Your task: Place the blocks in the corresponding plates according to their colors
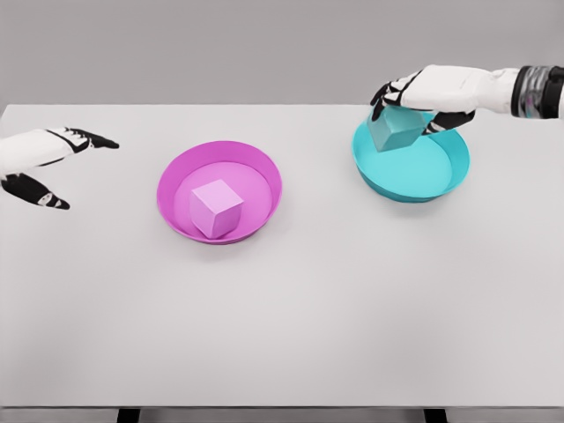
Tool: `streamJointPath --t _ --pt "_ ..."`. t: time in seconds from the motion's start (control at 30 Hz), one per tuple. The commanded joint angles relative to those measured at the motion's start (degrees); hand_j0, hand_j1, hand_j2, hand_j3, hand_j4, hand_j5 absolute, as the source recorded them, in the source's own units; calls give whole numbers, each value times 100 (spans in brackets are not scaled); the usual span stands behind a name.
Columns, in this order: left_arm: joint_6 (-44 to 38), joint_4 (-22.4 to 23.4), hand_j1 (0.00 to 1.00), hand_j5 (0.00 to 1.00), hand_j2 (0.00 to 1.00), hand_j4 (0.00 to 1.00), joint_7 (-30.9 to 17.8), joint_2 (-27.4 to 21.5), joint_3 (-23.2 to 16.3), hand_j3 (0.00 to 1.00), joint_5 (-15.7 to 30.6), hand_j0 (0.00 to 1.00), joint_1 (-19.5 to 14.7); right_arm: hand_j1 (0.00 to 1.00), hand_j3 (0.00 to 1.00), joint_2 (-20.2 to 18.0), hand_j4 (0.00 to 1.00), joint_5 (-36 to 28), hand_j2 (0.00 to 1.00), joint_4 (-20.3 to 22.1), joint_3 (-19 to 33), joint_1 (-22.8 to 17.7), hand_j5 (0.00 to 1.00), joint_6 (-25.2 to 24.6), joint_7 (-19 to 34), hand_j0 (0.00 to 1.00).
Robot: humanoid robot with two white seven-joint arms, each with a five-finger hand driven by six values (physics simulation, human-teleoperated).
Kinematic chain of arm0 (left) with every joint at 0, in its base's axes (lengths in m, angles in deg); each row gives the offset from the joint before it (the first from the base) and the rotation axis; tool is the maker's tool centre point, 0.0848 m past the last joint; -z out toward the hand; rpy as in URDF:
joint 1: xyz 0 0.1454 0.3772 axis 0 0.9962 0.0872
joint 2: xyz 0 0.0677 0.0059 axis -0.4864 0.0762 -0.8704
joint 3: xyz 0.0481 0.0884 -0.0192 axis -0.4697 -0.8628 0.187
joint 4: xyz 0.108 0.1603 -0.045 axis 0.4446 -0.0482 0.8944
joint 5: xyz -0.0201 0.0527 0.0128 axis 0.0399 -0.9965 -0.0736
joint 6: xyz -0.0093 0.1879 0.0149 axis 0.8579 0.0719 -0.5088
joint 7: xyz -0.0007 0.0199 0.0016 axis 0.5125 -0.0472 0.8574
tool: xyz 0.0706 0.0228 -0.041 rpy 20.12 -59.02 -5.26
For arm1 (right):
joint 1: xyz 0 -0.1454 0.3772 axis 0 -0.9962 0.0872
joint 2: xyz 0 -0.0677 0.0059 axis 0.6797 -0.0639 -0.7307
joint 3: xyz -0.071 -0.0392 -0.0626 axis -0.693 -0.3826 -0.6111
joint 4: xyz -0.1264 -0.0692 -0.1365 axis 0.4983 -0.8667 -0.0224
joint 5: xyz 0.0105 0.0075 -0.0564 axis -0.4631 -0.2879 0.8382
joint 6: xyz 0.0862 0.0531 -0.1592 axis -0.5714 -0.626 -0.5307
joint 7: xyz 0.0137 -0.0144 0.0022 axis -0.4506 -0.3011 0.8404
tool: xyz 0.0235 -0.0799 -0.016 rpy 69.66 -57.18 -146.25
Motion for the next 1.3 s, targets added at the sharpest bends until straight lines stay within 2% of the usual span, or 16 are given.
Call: streamJointPath --t 0.0,0.23,0.27,0.3,0.33,0.67,0.7,0.77,0.87,0.97,1.03,1.17,1.27 --pt "-14 80 100 100 100 100 -6 21 -5 100 -126 100 0 58 58 -11 58 -6 58 -189 2 0 58 -7 4 58" --pt "-14 71 100 100 100 100 -15 30 -14 100 -161 100 9 60 60 -20 60 258 60 -427 -51 -70 60 -7 22 60" --pt "-14 71 100 100 100 100 -15 30 -14 100 -161 100 0 64 64 -28 64 276 64 -427 -51 -70 64 -7 22 64" --pt "-14 71 100 100 100 100 -15 30 -14 100 -161 100 9 78 78 -72 78 285 78 -418 -42 -70 78 -7 22 78" --pt "-14 80 100 100 100 100 -15 30 -14 100 -161 100 9 100 100 -90 100 267 100 -418 -24 -70 100 -7 4 100" --pt "-14 89 100 100 100 100 -15 21 -14 100 -161 100 0 100 100 -213 100 241 100 -383 2 -70 100 -7 -31 100" --pt "-14 89 100 100 100 100 -23 21 -14 100 -161 100 0 100 100 -388 100 197 100 -269 20 -70 100 -7 -57 100" --pt "-14 89 100 100 100 100 -23 30 -14 100 -161 100 9 100 100 -775 100 179 100 214 28 -105 100 -7 -110 100" --pt "-14 343 100 100 100 100 -15 39 4 100 -161 100 0 100 100 -1583 100 144 100 1181 28 -123 100 -7 -628 100" --pt "-14 361 100 100 100 100 -15 91 4 100 -161 100 9 100 100 -2278 100 144 100 1963 28 -211 100 -7 -743 100" --pt "-14 361 100 100 100 100 -15 100 4 100 -161 100 9 100 100 -2489 100 153 100 2262 20 -483 100 -7 -743 100" --pt "-14 396 100 100 100 100 -15 100 4 100 -161 100 9 100 100 -2902 100 153 100 2763 2 -738 100 -7 -734 100" --pt "-14 405 100 100 100 100 -15 100 4 100 -161 100 9 100 100 -2911 100 161 100 2834 -24 -782 100 -7 -734 100"
